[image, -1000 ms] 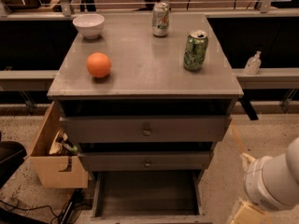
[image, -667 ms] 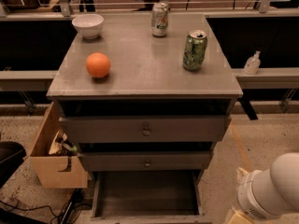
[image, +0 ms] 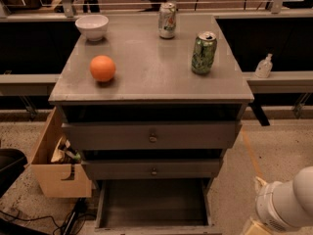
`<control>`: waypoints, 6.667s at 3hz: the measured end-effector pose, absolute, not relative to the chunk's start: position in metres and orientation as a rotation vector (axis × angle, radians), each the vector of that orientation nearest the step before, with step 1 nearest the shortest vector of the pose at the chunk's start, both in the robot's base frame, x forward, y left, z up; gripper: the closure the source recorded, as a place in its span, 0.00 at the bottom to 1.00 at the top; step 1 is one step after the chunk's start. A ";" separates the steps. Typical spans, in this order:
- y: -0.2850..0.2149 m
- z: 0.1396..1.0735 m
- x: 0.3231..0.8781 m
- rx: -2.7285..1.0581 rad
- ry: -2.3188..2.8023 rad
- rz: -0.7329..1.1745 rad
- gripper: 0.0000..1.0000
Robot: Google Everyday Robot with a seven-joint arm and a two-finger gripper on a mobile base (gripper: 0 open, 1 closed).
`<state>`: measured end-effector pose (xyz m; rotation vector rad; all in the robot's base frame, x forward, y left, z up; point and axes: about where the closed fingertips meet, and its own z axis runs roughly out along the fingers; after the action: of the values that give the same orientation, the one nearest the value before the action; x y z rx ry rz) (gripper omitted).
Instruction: Close bottom drawer
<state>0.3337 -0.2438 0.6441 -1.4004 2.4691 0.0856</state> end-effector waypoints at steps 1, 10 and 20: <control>-0.287 0.616 0.342 -1.428 2.489 0.053 0.00; -0.294 0.368 0.326 -1.967 2.314 0.015 1.00; -0.122 0.120 0.344 -2.339 2.053 0.104 1.00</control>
Offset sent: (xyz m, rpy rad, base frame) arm 0.0237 -0.1460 -0.0985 -0.3061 0.1309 0.1187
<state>0.3444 -0.1217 0.1203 -2.3393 2.0532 0.1039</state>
